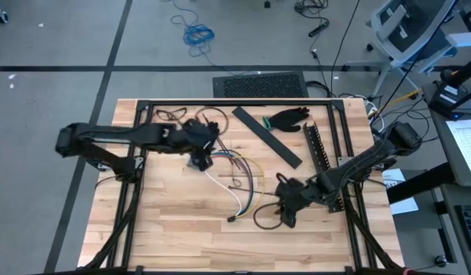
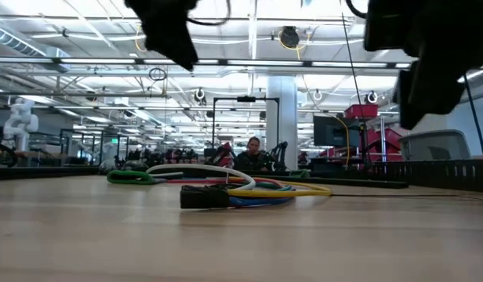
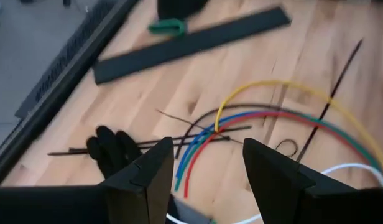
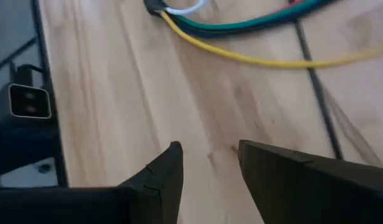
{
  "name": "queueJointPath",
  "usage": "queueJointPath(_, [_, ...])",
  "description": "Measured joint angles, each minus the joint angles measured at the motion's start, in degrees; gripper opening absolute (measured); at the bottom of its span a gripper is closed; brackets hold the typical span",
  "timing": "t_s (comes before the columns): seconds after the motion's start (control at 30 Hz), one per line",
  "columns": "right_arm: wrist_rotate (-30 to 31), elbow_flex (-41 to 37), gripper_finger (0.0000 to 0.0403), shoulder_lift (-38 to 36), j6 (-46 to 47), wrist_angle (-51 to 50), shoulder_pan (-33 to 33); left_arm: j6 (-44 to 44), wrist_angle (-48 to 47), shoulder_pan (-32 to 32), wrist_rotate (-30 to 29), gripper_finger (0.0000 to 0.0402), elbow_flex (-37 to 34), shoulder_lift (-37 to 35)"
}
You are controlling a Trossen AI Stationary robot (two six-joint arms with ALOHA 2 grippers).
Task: Ziptie cables
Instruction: Wrap the black zip tie on the cable
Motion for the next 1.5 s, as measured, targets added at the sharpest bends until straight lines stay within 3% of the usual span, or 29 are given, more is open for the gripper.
queueJointPath(0.1, [-0.95, 4.61, 0.0148, 5.42, -7.78, -2.10, -2.23, -0.26, 0.39, -0.09, -1.26, 0.0190, -2.30, -5.66])
queueJointPath(0.3, [0.39, 22.11, 0.0157, 17.93, -33.99, -12.15, -6.32, -0.01, -0.41, -0.07, -3.64, 0.0190, -3.71, -12.01])
queueJointPath(0.43, [-0.35, 33.82, 0.0168, 26.06, -38.13, -18.35, -9.07, 1.90, -3.25, -0.07, -3.96, 0.0190, -3.71, -14.46])
queueJointPath(0.63, [-7.62, 43.79, 0.0175, 33.29, -41.95, -20.39, -10.32, 3.21, -6.52, -0.02, -5.11, 0.0190, -3.71, -16.77])
queueJointPath(0.87, [-11.07, 45.20, 0.0176, 36.87, -43.19, -20.59, -8.10, 2.90, -6.92, -0.04, -5.46, 0.0190, -3.71, -17.59])
queueJointPath(1.33, [-7.87, 45.13, 0.0176, 40.93, -46.57, -15.10, -7.15, -0.33, -6.94, -0.07, -7.63, 0.0190, -3.71, -17.58])
queueJointPath(1.5, [-3.76, 45.12, 0.0176, 41.66, -47.61, -12.88, -7.85, -0.48, -6.81, -0.07, -7.75, 0.0190, -3.69, -17.58])
